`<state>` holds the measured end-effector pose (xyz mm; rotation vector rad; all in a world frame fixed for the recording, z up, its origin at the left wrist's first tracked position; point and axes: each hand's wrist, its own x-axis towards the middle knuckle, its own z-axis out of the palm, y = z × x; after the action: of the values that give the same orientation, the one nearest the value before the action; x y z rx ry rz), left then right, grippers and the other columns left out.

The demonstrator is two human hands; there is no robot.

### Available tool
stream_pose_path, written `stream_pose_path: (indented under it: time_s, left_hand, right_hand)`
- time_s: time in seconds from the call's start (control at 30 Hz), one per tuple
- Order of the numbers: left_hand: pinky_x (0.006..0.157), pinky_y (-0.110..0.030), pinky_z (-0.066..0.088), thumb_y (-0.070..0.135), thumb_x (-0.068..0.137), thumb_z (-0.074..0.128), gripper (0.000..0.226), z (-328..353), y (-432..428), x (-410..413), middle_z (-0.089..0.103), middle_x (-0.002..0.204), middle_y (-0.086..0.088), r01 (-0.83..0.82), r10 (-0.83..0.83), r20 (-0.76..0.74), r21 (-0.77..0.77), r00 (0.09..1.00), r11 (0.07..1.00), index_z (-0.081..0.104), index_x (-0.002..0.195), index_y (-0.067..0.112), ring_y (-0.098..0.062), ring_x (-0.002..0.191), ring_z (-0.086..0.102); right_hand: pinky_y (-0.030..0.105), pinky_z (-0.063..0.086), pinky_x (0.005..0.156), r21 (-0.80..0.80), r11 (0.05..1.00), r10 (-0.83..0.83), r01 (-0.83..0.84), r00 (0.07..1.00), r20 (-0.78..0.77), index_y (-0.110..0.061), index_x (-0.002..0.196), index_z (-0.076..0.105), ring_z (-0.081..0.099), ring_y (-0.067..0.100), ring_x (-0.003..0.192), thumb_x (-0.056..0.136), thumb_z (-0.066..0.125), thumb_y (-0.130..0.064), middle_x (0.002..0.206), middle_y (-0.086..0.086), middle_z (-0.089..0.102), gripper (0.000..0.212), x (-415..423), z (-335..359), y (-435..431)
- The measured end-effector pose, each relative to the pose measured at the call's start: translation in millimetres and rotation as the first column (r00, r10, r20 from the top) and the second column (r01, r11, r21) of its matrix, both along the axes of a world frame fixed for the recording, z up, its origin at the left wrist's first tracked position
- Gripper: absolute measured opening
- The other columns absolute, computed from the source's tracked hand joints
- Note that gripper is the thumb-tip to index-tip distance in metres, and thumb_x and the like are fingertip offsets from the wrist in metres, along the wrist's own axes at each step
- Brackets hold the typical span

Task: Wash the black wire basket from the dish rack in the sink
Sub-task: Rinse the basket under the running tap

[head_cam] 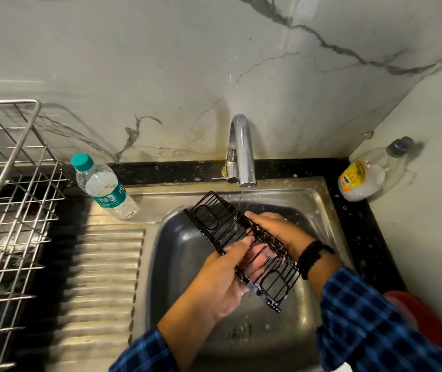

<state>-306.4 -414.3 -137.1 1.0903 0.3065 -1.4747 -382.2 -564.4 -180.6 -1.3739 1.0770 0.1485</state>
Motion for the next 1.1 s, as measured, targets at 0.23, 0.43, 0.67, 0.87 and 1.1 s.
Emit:
stream_pose_path:
  time_s: [0.23,0.43,0.67,0.87,1.1]
  left_hand:
    - [0.069,-0.024,0.062,0.027,0.104,0.051,0.034,-10,-37,-13,0.078,0.102,-0.013,-0.368,0.367,-0.08,0.006,0.927,0.93,0.067,0.118,0.0,-0.015,0.077,0.076]
    - [0.09,-0.026,0.056,0.036,0.105,0.044,0.047,-13,-53,-2,0.071,0.106,-0.013,-0.477,0.452,-0.217,-0.081,0.865,0.875,0.062,0.126,-0.002,-0.018,0.098,0.068]
    - [0.055,-0.03,0.056,0.038,0.104,0.049,0.037,-15,-48,7,0.073,0.066,-0.004,-0.418,0.42,-0.161,0.047,0.893,0.907,0.069,0.092,0.009,-0.014,0.057,0.071]
    - [0.055,-0.023,0.055,0.024,0.094,0.07,0.024,-13,-40,12,0.067,0.087,-0.008,-0.208,0.212,-0.032,0.097,0.977,0.973,0.066,0.099,0.001,-0.01,0.067,0.058]
    - [0.071,-0.013,0.047,0.039,0.099,0.056,0.016,-18,3,34,0.064,0.095,0.016,0.254,-0.357,0.933,0.336,0.042,0.907,0.063,0.107,0.028,0.006,0.08,0.059]
  right_hand:
    - [0.031,0.043,0.1,-0.203,0.977,0.117,-0.068,0.964,0.24,-0.036,0.117,0.07,0.061,0.005,0.112,0.097,0.044,-0.063,0.118,-0.014,0.07,0.043,-8,34,-5]
    - [0.005,0.039,0.094,-0.678,0.735,0.22,0.005,0.944,0.245,-0.025,0.13,0.063,0.053,-0.014,0.113,0.105,0.045,-0.022,0.129,-0.01,0.059,0.031,-4,28,18]
    - [0.055,0.033,0.116,-0.836,0.412,0.52,-0.364,0.847,-0.113,-0.05,0.156,0.006,0.009,0.016,0.154,0.094,0.04,-0.067,0.168,-0.012,-0.006,0.073,-33,-7,19]
    - [0.048,0.037,0.116,-0.836,0.391,0.504,-0.384,0.85,-0.155,-0.064,0.147,0.0,0.022,0.024,0.152,0.102,0.034,-0.048,0.168,0.007,0.01,0.059,-40,-12,16]
    - [0.035,0.052,0.102,-0.88,0.335,0.344,-0.336,0.913,-0.217,-0.032,0.155,0.027,0.058,0.016,0.126,0.103,0.047,-0.021,0.152,0.001,0.048,0.057,-11,-6,10]
